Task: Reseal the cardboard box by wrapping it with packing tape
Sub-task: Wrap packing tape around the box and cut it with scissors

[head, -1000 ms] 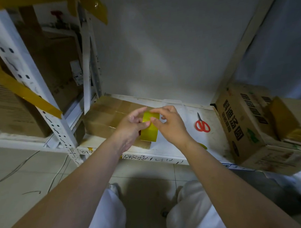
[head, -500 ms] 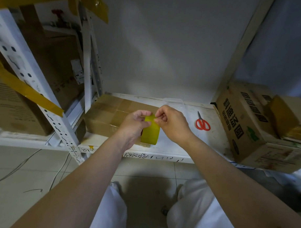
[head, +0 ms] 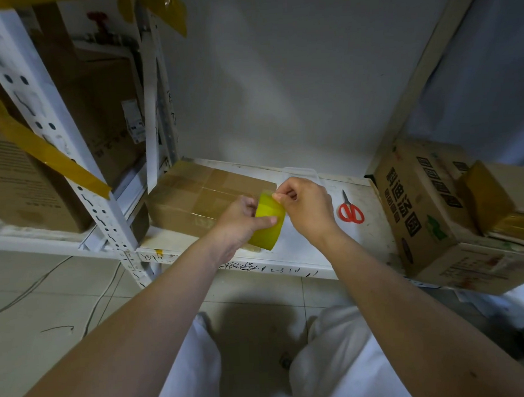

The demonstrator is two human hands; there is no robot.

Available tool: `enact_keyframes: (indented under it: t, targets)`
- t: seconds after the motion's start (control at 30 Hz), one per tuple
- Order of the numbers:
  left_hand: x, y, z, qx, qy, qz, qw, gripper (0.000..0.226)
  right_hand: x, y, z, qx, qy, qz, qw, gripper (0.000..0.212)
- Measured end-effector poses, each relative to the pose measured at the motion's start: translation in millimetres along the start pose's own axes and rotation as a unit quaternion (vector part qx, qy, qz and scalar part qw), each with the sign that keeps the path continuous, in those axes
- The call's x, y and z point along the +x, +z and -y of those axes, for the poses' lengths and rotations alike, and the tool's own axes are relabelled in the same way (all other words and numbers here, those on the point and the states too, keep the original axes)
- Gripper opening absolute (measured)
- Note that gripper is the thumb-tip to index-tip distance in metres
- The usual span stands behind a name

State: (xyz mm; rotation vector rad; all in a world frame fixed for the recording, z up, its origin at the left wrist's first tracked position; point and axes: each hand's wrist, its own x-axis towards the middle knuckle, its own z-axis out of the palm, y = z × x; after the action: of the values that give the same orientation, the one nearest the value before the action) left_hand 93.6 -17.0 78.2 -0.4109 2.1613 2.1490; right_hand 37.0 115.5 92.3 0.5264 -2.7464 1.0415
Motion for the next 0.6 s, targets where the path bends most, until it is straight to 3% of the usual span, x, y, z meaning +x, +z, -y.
enact_keyframes:
  t: [0.1, 0.27, 0.5, 0.6]
  targets:
    - [-4.4, 2.2, 7.3, 0.052, 0.018, 0.029, 0.998, 0.015, -0.2, 0.6, 0.8, -0.03, -0.02, -0.011, 0.999, 0.009]
    - [-8.7, 1.4, 10.0, 0.055, -0.007, 0.048, 0.997, 0.011, -8.2, 7.3, -5.3, -0.053, -0.061, -0.014, 0.997, 0.01]
    - [-11.3, 1.9, 14.6, 0.065, -0.069, 0.022, 0.995, 0.024, -19.9, 22.0, -13.3, -0.053, -0.077, -0.013, 0.996, 0.01]
    - [-11.4, 3.0, 11.6, 0.079, -0.057, 0.012, 0.995, 0.031, -16.4, 22.4, -16.1, -0.032, -0.06, 0.001, 0.998, 0.009]
